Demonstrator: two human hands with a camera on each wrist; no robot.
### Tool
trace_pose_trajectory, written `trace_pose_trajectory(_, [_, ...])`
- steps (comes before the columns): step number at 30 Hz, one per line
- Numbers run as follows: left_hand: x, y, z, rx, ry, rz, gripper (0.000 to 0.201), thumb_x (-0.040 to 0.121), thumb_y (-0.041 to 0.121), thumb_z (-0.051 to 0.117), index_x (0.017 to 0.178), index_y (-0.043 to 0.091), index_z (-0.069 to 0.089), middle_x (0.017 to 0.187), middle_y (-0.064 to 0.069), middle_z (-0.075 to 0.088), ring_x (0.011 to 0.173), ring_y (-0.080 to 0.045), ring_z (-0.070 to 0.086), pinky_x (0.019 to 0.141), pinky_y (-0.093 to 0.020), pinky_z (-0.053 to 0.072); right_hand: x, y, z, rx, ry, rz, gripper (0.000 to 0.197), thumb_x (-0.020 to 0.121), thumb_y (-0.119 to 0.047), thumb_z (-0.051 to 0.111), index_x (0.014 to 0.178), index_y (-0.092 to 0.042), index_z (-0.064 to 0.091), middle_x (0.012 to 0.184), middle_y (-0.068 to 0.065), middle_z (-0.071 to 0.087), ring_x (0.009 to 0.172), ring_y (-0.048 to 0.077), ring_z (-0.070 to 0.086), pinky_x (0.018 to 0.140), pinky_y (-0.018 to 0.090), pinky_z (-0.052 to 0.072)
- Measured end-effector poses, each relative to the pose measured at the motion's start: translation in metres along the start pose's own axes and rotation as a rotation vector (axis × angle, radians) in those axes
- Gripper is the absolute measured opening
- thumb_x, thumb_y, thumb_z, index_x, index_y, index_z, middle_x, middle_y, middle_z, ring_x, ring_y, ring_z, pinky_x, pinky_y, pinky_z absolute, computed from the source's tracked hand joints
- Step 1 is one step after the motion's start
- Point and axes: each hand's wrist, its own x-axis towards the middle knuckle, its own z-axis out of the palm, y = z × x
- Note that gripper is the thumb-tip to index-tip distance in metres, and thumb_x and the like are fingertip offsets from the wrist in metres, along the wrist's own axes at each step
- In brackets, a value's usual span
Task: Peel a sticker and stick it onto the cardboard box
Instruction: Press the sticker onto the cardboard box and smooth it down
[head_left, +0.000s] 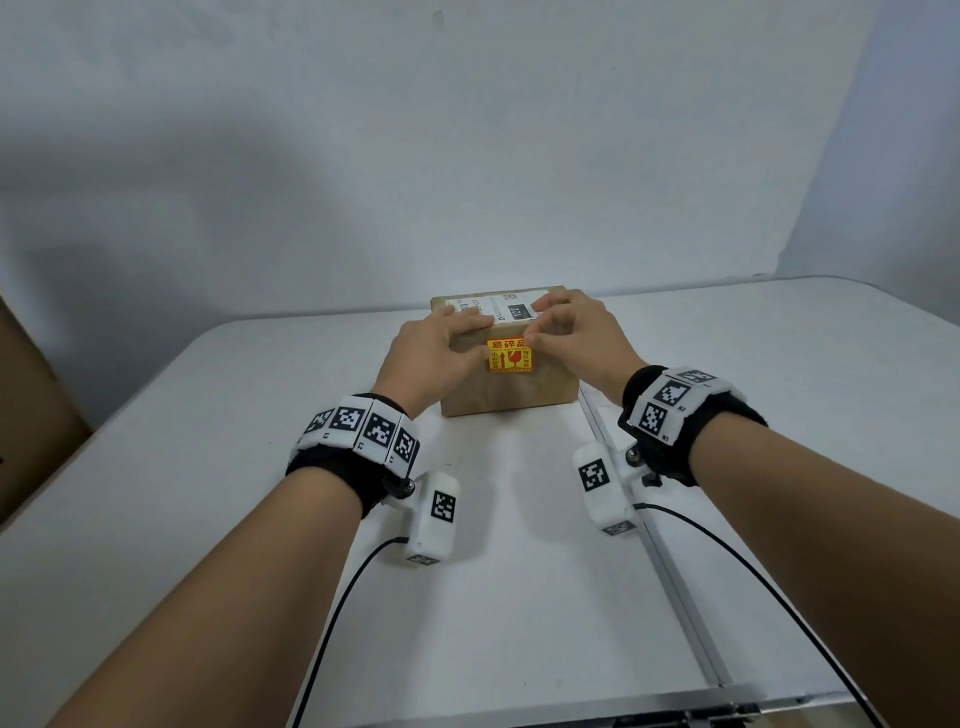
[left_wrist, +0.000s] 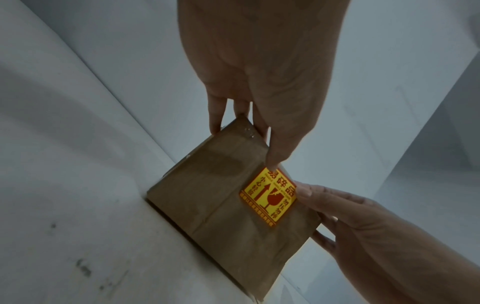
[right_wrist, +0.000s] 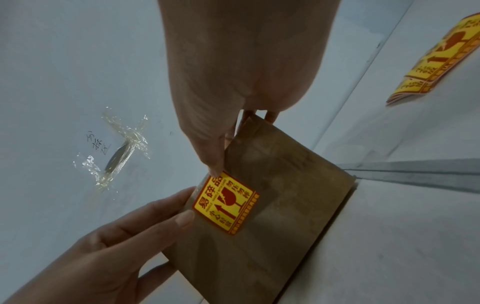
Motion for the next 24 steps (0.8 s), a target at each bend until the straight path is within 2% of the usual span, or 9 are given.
trace_pose_trajectory(6, [0.002,-0.003,0.002,-0.015,0.023,-0.017,0.04,0.08,0.039,0.066,0.119,0.039,0.065,0.137,0.015,0.057,0.139,-0.005,0.037,0.117,-0.032,0.03,-0.002,0.002,0.005,-0.019,0.063,0.009,0.013,0.078,-0.022,0.071,0.084,-0.012,0.076,0.108,-0.013,0.057,0.114,0.012,0.053,0.102,0.04,0.043])
trace_pose_trajectory(12, [0.001,-0.001,0.007,0.019,0.088,-0.04,0.036,0.081,0.042,0.063,0.116,0.04,0.066,0.137,0.013,0.058,0.135,-0.009,0.043,0.112,-0.033,0.036,-0.005,0.005,0.011,-0.033,0.094,0.003,0.01,0.077,-0.024,0.069,0.08,-0.016,0.074,0.112,-0.011,0.061,0.119,0.017,0.051,0.102,0.044,0.041])
trace_pose_trajectory(16, [0.0,-0.001,0.012,0.035,0.105,-0.055,0.036,0.08,0.045,0.062,0.116,0.043,0.065,0.138,0.012,0.057,0.133,-0.01,0.045,0.11,-0.034,0.039,-0.005,0.007,0.013,-0.038,0.11,0.007,0.009,0.077,-0.024,0.069,0.079,-0.018,0.074,0.11,-0.012,0.06,0.119,0.017,0.051,0.101,0.045,0.042])
trace_pose_trajectory(20, [-0.002,0.001,0.013,0.036,0.122,-0.059,0.035,0.081,0.043,0.063,0.115,0.043,0.065,0.136,0.011,0.058,0.131,-0.012,0.047,0.107,-0.033,0.041,-0.005,0.007,0.016,-0.043,0.126,0.011,0.01,0.077,-0.024,0.069,0.081,-0.017,0.074,0.115,-0.009,0.062,0.119,0.016,0.051,0.101,0.044,0.042])
trace_pose_trajectory(24, [-0.006,0.005,0.013,0.028,0.138,-0.058,0.033,0.082,0.04,0.064,0.114,0.04,0.066,0.13,0.009,0.06,0.121,-0.015,0.055,0.1,-0.035,0.046,-0.008,0.008,0.016,-0.021,0.158,0.008,0.008,0.078,-0.024,0.069,0.08,-0.018,0.073,0.106,-0.014,0.061,0.117,0.015,0.052,0.101,0.043,0.042])
